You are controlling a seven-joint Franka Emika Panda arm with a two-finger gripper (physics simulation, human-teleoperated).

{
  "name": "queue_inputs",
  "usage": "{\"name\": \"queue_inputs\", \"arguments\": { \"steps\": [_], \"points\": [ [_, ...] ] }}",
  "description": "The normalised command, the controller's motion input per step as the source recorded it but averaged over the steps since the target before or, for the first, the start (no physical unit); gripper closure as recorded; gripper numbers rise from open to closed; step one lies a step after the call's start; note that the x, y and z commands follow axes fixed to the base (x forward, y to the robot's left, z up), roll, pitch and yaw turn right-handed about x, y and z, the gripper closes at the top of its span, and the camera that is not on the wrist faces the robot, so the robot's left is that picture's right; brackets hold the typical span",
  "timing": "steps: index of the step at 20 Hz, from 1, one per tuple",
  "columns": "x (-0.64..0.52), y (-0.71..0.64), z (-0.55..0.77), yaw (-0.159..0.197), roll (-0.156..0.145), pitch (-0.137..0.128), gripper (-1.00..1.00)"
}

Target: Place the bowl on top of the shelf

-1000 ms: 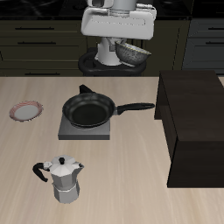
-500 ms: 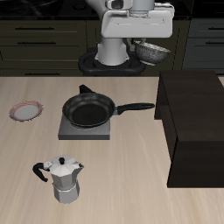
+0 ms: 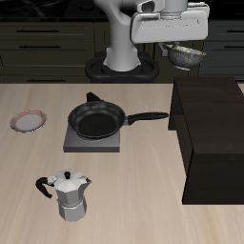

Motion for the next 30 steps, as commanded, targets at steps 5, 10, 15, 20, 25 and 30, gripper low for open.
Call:
{"name": "queue_inputs", "arguments": {
  "steps": [5,10,15,20,25,30],
  "points": [
    [0.11,0.28,-0.01,-0.01,0.001,0.017,1.0],
    [0.09,0.2,-0.02,0.001,0.004,0.01,1.0],
    [0.08,0.23,-0.06,-0.01,-0.013,0.024,1.0],
    [-0.01,0.3,-0.05,0.004,0.005,0.023,1.0],
    [-0.02,0.09,-0.02,-0.006,-0.02,0.007,1.0],
    [-0.01,0.17,-0.01,0.016,-0.007,-0.003,1.0]
  ]
}}
